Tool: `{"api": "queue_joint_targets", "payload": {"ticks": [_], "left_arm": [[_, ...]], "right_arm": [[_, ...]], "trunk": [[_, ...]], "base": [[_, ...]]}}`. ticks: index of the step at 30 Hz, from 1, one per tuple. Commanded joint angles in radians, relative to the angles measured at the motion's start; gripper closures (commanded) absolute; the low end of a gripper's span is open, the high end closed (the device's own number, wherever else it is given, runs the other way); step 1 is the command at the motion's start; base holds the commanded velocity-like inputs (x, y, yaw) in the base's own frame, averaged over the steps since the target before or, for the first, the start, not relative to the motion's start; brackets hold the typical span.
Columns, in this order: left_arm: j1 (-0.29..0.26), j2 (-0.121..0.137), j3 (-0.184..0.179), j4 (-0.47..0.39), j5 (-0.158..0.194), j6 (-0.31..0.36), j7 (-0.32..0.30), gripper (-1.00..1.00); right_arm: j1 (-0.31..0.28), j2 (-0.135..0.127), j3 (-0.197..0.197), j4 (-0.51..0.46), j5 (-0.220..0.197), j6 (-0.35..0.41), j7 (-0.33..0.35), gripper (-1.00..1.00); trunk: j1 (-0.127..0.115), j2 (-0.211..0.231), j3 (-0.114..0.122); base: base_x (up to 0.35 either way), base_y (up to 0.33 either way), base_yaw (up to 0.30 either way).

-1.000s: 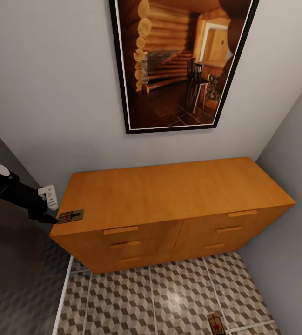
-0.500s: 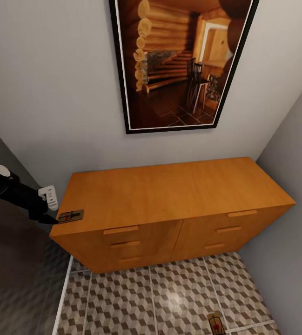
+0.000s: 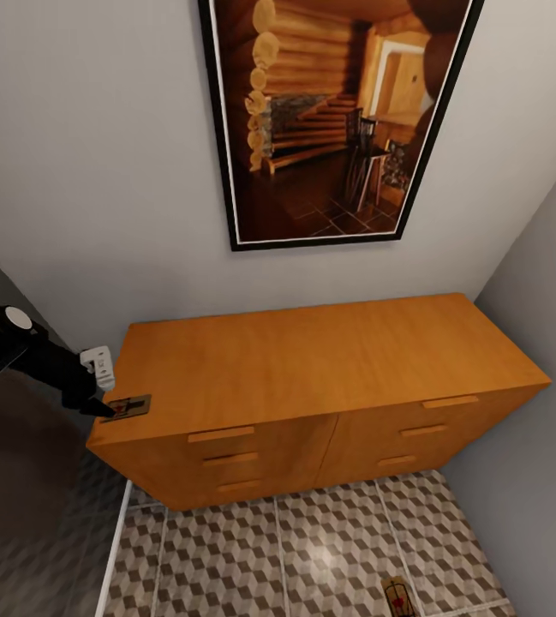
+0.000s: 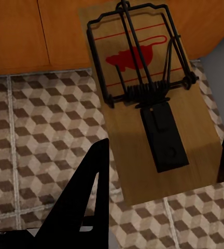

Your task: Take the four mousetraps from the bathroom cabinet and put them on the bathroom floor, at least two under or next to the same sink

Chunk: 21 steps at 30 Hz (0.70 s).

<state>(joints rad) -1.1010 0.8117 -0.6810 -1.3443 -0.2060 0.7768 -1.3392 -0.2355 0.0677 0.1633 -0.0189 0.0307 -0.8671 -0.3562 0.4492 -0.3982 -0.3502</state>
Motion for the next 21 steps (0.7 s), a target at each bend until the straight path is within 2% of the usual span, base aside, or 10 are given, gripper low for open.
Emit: {"api": "queue_joint_targets", "payload": {"ticks": [1,5,8,21], "left_arm": [[-0.002,0.000,-0.016,0.000,-0.006,0.010,-0.006,-1.00],[-0.002,0.000,-0.045,0.001,-0.006,0.010,-0.004,-1.00],[-0.001,0.000,-0.051,0.003,-0.006,0.010,-0.003,-1.00],[-0.001,0.000,-0.057,0.029,-0.006,0.010,-0.004,-1.00]], "right_arm": [[-0.001,0.000,0.007,0.001,0.002,-0.001,-0.009,1.00],[-0.001,0.000,0.007,0.001,0.002,-0.001,-0.009,1.00],[-0.001,0.001,0.007,0.001,0.002,-0.001,-0.009,1.00],[-0.001,0.000,0.007,0.001,0.002,-0.001,-0.009,1.00]], "trunk": [[0.001,-0.002,-0.002],[0.001,-0.002,-0.002],[0.001,-0.002,-0.002],[0.001,-0.002,-0.002]], "base": [[0.115,0.000,0.000],[0.060,0.000,0.000],[0.020,0.000,0.000],[0.003,0.000,0.000]]}}
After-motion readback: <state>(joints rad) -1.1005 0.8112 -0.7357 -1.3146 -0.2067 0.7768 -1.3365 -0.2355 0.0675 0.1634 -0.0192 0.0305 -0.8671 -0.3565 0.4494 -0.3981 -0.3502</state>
